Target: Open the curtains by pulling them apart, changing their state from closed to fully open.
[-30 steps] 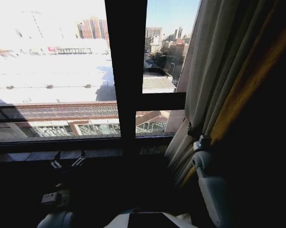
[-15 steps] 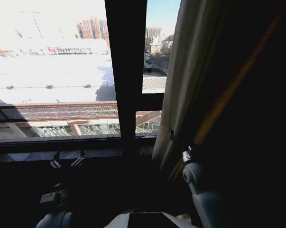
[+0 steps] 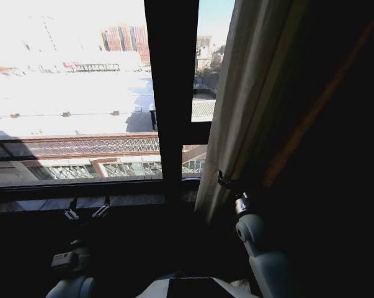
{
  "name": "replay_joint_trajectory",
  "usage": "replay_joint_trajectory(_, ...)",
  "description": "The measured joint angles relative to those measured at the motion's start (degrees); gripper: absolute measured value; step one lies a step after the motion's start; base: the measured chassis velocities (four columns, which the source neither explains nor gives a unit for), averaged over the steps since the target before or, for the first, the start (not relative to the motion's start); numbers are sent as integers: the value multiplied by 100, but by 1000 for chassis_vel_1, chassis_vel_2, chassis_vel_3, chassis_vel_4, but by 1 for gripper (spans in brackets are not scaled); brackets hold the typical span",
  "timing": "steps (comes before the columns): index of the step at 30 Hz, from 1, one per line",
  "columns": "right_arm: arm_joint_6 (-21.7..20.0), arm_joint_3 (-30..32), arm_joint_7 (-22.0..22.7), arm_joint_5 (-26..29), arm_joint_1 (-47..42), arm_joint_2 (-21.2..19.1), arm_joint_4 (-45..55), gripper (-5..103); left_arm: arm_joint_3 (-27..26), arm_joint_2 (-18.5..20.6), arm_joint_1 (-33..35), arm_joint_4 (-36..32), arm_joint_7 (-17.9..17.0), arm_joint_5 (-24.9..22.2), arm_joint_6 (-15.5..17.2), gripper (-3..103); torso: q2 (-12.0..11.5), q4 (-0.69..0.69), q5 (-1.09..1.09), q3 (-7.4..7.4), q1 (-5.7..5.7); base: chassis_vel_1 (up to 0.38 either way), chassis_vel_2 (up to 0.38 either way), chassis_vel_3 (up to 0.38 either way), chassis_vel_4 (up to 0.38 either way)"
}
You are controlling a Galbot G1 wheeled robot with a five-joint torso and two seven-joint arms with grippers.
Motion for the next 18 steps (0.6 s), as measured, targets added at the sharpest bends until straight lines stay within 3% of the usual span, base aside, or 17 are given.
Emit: replay_joint_trajectory(18,11,-41,0,-71,-13,56,29,100,-10,-32,41,-34,-2,14,-30,100,0,0,-2,0,1,311,316,-322,-320)
